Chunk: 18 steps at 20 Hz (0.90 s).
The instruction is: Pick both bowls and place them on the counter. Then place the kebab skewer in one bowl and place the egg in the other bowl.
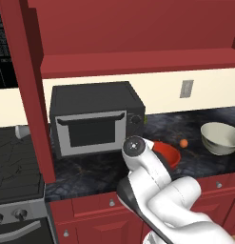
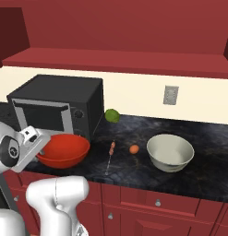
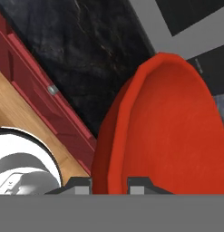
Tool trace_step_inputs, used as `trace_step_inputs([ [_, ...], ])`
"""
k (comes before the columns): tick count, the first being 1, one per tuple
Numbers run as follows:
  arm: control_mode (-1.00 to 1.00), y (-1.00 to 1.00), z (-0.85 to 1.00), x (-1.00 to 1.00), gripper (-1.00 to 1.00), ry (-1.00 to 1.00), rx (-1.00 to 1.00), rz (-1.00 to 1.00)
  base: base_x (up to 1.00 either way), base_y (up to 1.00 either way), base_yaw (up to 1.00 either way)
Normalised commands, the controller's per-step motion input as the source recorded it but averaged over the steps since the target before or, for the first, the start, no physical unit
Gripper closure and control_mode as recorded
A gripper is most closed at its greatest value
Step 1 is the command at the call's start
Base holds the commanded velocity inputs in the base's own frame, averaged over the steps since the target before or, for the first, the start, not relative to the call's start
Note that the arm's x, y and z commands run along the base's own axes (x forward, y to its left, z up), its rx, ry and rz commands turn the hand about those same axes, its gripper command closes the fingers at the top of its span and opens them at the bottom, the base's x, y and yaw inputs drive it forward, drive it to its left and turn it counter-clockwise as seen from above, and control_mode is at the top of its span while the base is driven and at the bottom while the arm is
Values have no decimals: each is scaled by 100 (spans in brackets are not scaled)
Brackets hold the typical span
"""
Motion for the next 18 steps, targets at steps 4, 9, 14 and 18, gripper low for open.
trace_step_inputs([
  [4, -100, -8, -29, 23, 100, 0, 0, 6, 0, 0, 0],
  [9, -100, -9, -33, 15, 100, 0, 0, 5, 0, 0, 0],
  [14, -100, -7, -39, 16, 100, 0, 0, 5, 0, 0, 0],
  [18, -100, -9, -36, 14, 100, 0, 1, 3, 0, 0, 0],
])
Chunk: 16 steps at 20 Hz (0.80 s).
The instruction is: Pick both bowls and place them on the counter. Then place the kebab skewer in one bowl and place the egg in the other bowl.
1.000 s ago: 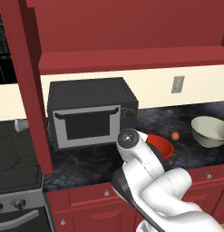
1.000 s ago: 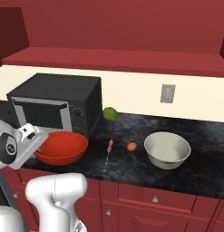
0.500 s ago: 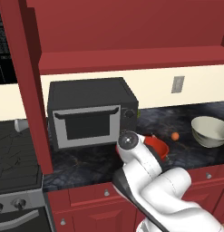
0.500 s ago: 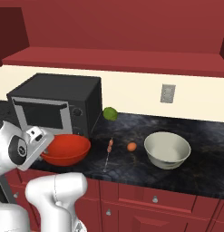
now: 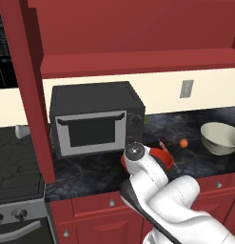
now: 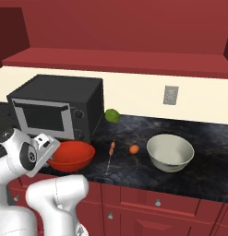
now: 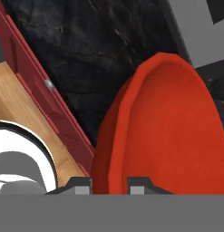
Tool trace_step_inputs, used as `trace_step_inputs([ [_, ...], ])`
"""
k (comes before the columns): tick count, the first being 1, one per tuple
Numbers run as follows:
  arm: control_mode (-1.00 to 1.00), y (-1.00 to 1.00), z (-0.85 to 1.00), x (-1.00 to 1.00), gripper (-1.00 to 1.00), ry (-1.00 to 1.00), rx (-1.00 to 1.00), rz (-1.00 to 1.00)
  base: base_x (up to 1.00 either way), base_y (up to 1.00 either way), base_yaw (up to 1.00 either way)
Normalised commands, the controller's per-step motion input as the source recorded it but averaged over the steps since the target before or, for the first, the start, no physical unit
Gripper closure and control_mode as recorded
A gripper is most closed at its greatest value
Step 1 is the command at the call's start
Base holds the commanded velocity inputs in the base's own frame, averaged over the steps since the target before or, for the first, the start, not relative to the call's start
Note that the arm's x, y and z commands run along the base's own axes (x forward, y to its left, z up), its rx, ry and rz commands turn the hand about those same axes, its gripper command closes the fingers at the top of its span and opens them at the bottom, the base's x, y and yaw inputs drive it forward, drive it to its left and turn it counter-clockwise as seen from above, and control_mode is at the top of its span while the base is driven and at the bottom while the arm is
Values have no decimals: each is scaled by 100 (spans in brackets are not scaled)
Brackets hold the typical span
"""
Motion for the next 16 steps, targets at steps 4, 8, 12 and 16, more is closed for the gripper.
trace_step_inputs([
  [4, -100, -11, -35, 13, 100, 0, 1, 2, 0, 0, 0],
  [8, -100, -11, -37, 12, 100, 0, 1, 2, 0, 0, 0],
  [12, -100, -12, -50, 14, 100, 0, 1, 3, 0, 0, 0],
  [16, -100, -12, -60, 19, 100, 0, 0, 2, 0, 0, 0],
])
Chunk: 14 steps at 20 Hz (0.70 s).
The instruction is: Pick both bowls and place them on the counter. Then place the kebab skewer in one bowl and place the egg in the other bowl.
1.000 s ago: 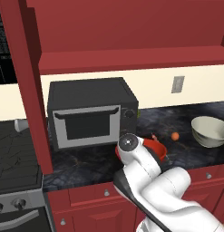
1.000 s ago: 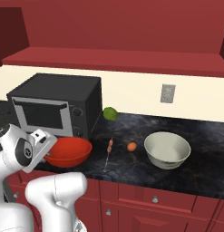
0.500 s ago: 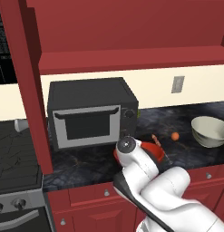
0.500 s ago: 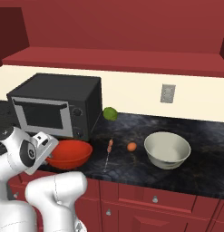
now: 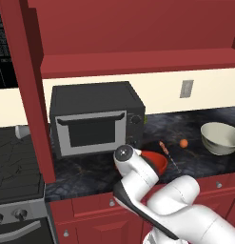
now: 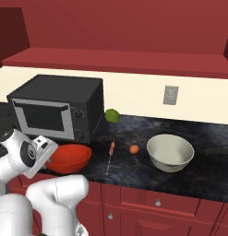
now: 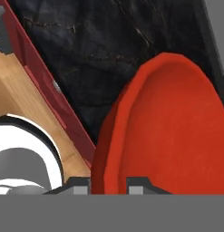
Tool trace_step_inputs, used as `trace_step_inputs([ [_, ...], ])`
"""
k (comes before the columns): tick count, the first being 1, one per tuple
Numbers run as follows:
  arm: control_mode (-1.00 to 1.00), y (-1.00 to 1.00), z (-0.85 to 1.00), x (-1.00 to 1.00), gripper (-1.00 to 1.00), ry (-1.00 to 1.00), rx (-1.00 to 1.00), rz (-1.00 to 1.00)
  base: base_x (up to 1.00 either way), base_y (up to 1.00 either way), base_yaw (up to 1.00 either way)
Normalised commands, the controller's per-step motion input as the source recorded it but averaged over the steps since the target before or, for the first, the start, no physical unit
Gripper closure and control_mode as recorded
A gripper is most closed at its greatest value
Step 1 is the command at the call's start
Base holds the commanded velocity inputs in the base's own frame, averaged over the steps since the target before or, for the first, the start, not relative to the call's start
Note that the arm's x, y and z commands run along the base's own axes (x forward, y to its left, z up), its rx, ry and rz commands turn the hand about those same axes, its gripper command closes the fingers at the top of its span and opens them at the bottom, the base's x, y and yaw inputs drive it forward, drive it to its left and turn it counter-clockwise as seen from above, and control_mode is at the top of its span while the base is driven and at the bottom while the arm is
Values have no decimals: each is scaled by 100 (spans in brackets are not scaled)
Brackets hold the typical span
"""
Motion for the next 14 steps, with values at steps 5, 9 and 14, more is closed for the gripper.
trace_step_inputs([
  [5, -100, -18, -74, 17, 100, -1, 2, 4, 0, 0, 0],
  [9, -100, -14, -73, 16, 100, -1, 3, 2, 0, 0, 0],
  [14, -100, -17, -21, 24, 100, 0, 11, 1, 0, 0, 0],
])
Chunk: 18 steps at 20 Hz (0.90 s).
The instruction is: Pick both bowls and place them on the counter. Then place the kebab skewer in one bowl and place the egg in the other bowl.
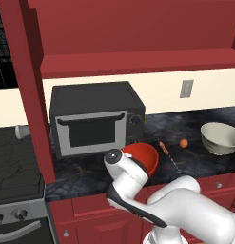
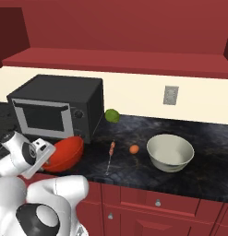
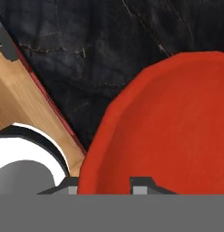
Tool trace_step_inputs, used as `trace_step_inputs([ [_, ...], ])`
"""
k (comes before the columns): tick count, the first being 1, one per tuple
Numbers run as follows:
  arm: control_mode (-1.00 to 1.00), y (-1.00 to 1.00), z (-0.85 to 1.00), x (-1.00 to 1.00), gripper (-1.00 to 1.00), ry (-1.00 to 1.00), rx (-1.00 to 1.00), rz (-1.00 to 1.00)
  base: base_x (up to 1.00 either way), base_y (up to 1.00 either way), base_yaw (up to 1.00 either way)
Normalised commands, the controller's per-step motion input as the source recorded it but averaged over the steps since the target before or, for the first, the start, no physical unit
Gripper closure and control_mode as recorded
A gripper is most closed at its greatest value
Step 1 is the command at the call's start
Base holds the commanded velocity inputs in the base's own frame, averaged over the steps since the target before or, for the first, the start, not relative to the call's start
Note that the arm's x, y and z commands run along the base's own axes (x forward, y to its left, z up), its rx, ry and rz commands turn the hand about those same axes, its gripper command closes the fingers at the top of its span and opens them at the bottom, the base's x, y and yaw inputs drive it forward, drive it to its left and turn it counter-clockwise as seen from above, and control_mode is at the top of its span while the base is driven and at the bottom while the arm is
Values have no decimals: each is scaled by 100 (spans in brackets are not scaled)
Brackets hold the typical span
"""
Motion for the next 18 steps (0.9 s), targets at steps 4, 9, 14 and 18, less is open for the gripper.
trace_step_inputs([
  [4, -100, -39, 0, 1, -100, 0, 7, 0, 0, 0, 0],
  [9, -100, -20, 0, 0, -100, -2, 4, 0, 0, 0, 0],
  [14, -100, -5, 24, -33, -100, -10, 0, -4, 0, 0, 0],
  [18, -100, -4, 52, -36, -100, -5, 0, -12, 0, 0, 0],
])
